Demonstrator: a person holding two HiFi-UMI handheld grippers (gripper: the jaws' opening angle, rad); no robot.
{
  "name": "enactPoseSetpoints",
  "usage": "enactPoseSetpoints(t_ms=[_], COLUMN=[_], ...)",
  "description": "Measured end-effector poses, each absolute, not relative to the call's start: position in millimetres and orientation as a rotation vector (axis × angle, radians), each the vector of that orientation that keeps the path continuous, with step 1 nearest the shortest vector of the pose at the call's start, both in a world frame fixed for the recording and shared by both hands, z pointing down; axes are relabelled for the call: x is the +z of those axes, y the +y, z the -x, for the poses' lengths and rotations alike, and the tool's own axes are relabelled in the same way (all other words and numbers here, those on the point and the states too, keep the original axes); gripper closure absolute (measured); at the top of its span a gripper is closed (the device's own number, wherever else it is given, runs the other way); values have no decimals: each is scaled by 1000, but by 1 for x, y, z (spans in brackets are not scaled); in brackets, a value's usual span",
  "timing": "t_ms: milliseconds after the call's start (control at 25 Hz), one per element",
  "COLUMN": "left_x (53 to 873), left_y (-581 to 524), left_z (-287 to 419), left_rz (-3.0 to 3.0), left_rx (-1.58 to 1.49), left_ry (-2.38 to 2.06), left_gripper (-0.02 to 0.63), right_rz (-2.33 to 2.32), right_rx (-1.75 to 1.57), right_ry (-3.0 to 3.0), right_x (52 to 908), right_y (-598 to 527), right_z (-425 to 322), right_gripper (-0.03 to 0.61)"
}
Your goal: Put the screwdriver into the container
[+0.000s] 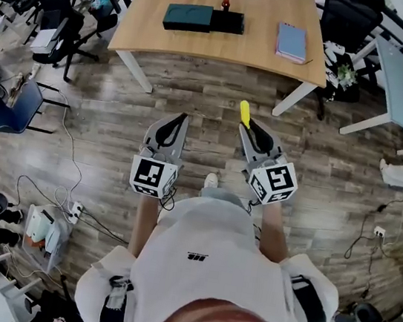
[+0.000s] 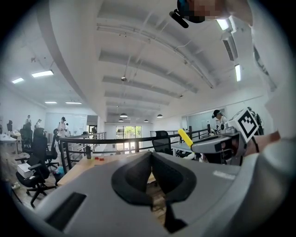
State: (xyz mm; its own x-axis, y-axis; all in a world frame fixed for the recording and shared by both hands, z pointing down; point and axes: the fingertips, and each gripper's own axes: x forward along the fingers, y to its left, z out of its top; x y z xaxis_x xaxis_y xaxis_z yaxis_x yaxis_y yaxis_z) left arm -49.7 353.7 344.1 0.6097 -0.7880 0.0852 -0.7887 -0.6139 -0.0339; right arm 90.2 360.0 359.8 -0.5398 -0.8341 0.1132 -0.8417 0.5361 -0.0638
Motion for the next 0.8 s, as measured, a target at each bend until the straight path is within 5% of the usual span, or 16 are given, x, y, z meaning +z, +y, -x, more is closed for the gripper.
enactPoseSetpoints(t_ms=[800], left_x=[351], left_y=[262], left_z=[28], left_rz=[-2794], left_rx=[135], left_ry=[-1422], left_gripper=[603], right_rz=[-1436], right_rx=[164], right_ry=[-2713], right_x=[365], right_y=[262], right_z=[-113], right_gripper=[512])
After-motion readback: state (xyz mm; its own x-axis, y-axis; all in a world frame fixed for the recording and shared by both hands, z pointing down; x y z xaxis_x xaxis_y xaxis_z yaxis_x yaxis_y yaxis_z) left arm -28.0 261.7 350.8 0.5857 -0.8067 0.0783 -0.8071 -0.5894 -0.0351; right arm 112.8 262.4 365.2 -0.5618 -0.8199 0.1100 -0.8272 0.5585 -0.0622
